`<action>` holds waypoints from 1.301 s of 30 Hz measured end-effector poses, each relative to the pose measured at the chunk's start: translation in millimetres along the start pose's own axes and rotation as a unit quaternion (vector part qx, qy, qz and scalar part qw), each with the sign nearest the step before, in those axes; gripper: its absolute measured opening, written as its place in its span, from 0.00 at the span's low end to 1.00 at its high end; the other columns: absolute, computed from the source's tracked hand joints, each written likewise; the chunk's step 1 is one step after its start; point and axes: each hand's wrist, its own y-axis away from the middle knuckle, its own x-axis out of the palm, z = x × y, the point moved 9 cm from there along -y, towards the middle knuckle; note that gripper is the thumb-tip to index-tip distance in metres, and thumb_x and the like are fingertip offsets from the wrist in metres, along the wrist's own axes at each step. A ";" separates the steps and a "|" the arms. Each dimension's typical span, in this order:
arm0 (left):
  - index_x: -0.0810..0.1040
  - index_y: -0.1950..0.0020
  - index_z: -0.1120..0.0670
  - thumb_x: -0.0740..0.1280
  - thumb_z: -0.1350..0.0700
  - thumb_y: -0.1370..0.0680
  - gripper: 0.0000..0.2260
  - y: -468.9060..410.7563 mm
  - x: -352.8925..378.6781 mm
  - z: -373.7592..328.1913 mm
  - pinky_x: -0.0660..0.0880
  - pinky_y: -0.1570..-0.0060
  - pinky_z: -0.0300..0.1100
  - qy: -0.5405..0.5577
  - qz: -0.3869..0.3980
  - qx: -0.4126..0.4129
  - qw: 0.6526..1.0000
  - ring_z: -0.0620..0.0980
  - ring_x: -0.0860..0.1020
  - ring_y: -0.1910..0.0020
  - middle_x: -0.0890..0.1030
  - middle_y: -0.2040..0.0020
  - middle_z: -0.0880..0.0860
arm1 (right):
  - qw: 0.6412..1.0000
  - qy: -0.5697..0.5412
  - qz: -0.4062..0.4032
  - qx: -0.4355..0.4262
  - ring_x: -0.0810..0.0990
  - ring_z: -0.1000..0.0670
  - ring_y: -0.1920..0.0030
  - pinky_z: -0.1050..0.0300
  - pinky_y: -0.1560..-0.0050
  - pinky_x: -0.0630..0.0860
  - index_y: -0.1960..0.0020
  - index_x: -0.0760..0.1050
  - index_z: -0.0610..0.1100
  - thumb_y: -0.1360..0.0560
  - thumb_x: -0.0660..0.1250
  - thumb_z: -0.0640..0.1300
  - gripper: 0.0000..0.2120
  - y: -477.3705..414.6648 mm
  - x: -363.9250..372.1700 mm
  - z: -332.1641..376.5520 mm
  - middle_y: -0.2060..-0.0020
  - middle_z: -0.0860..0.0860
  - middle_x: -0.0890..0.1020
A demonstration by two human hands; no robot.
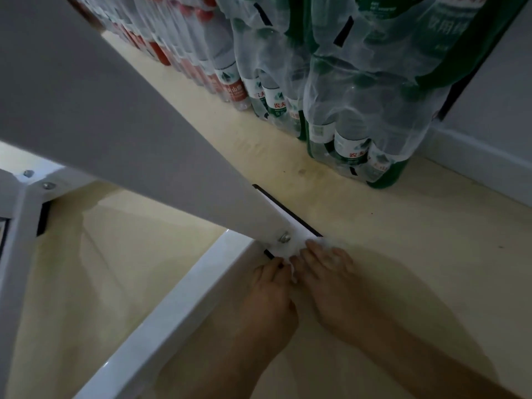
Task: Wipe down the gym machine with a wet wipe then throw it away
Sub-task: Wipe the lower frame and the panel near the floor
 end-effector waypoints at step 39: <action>0.69 0.30 0.51 0.68 0.53 0.26 0.25 58.7 -96.2 116.3 0.70 0.47 0.43 0.149 -0.203 -0.184 0.950 0.55 0.73 0.46 0.75 0.43 0.56 | 0.993 0.062 -0.093 -0.042 0.79 0.40 0.47 0.46 0.58 0.76 0.36 0.77 0.42 0.39 0.74 0.38 0.30 -33.6 -61.2 122.6 0.40 0.44 0.80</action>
